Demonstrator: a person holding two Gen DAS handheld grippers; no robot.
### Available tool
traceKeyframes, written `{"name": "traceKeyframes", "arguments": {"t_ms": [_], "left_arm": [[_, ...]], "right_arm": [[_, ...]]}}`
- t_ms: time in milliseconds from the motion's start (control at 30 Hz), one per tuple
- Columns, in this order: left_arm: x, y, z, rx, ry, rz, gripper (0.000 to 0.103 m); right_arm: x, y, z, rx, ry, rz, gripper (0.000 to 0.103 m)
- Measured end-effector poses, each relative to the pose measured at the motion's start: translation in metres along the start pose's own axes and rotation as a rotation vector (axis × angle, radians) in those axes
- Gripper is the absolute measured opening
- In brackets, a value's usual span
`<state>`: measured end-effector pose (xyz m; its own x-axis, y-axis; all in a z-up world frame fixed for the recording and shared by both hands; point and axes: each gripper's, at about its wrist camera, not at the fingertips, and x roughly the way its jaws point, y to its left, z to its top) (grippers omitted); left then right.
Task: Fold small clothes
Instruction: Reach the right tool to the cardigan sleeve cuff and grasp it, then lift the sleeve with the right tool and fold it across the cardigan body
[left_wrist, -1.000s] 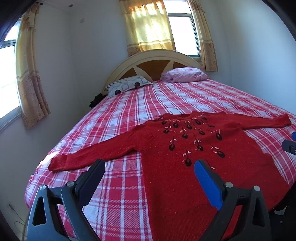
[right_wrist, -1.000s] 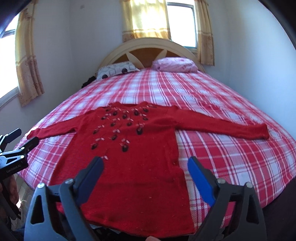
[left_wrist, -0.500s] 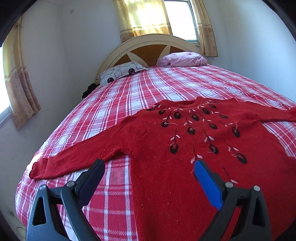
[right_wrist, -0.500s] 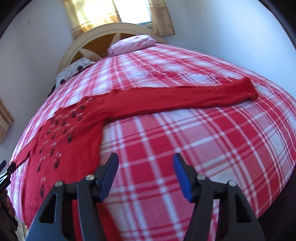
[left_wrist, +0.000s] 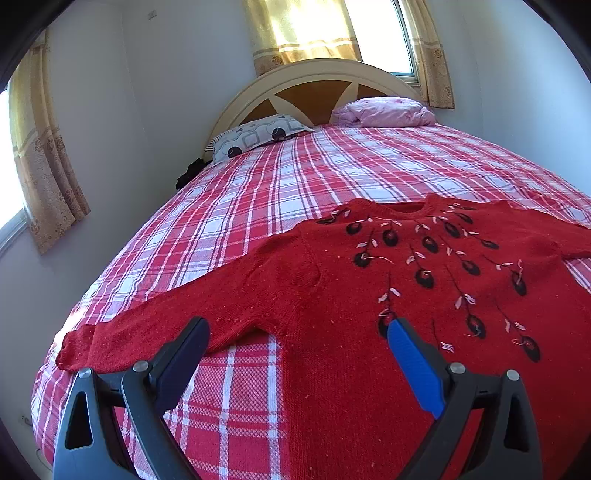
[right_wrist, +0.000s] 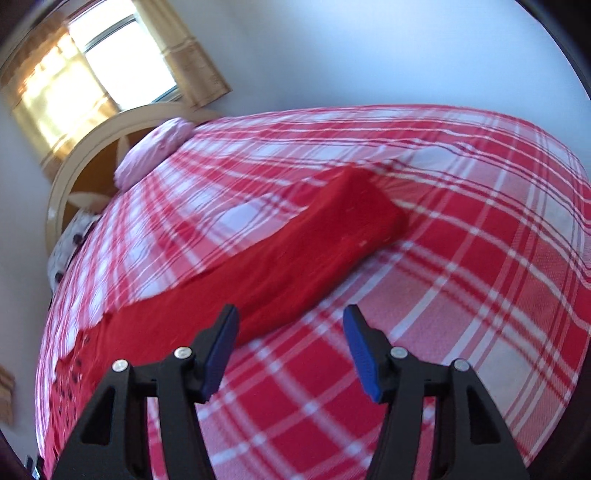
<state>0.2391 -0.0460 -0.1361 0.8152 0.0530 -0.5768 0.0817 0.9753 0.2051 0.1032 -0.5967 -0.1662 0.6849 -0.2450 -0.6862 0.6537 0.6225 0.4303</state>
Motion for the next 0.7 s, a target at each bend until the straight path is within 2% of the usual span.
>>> {"name": "traceKeyframes", "arguments": {"t_ms": [100,167,300,333,400,433,567,700], "left_arm": [[0.007,0.000,0.000,0.004,0.008,0.008,0.098],[0.010,-0.001,0.001,0.012,0.009,0.015,0.098],[0.017,0.000,0.002,0.010,0.021,0.014,0.098],[0.018,0.000,0.002,0.008,0.024,0.013,0.098],[0.020,0.000,0.001,0.003,0.030,0.009,0.098],[0.021,0.001,0.001,0.000,0.033,0.008,0.098],[0.022,0.002,-0.002,0.003,0.044,0.004,0.098],[0.020,0.007,-0.001,-0.006,0.039,-0.001,0.098]], "right_arm": [[0.010,-0.021,0.014,0.074,-0.001,-0.016,0.062],[0.017,-0.033,0.023,0.110,-0.006,-0.022,0.057],[0.034,-0.037,0.042,0.129,-0.019,-0.026,0.053],[0.037,-0.037,0.044,0.135,-0.019,-0.021,0.050],[0.046,-0.045,0.050,0.163,-0.008,-0.020,0.035],[0.047,-0.048,0.052,0.178,-0.010,-0.024,0.020],[0.049,-0.055,0.055,0.205,-0.010,0.002,0.011],[0.040,-0.033,0.060,0.123,-0.029,0.010,0.010]]}}
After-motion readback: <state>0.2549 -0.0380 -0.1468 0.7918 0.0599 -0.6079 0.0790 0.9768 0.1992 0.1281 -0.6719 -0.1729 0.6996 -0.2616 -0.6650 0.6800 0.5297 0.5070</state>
